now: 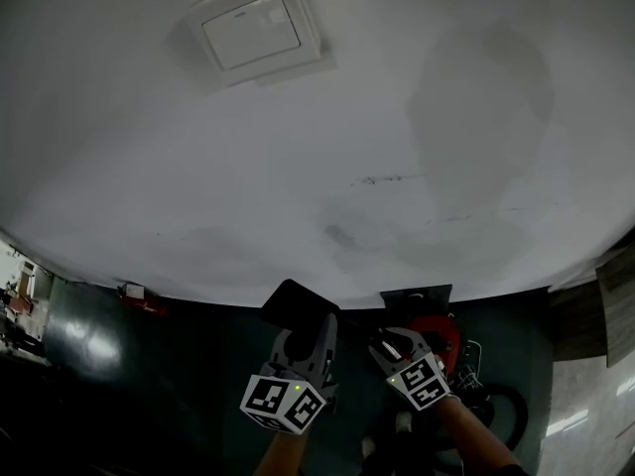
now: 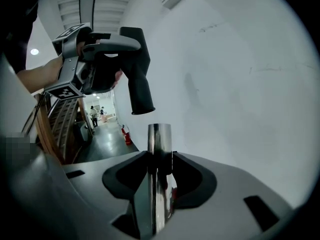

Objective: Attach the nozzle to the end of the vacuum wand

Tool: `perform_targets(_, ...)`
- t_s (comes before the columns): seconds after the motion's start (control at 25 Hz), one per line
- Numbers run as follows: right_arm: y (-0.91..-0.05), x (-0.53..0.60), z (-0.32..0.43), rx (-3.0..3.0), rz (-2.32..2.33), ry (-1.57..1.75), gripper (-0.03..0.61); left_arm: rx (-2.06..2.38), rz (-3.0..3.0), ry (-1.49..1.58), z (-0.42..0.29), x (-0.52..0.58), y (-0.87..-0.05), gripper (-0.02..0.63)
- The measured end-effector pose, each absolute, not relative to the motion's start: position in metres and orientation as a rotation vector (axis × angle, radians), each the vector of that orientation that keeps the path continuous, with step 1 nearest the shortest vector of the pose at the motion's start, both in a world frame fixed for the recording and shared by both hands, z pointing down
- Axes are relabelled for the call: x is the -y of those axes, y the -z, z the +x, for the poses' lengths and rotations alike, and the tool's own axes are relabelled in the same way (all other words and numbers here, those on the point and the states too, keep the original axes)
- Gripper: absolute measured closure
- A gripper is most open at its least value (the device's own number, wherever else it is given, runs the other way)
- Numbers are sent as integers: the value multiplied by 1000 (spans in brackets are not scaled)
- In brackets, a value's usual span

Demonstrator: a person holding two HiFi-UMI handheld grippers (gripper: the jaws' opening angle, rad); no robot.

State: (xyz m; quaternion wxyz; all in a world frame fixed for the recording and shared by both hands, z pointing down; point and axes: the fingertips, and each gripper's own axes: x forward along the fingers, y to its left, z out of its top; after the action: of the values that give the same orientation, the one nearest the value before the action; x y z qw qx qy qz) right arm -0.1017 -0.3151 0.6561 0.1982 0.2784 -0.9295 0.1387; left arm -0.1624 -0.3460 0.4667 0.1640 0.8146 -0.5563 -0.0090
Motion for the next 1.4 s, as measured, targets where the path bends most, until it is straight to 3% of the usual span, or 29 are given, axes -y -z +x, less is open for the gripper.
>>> perform_targets(1.4, -655, 305, -99, 2570, 842, -331, 422, 1311, 2435, -104, -122, 355, -481, 531)
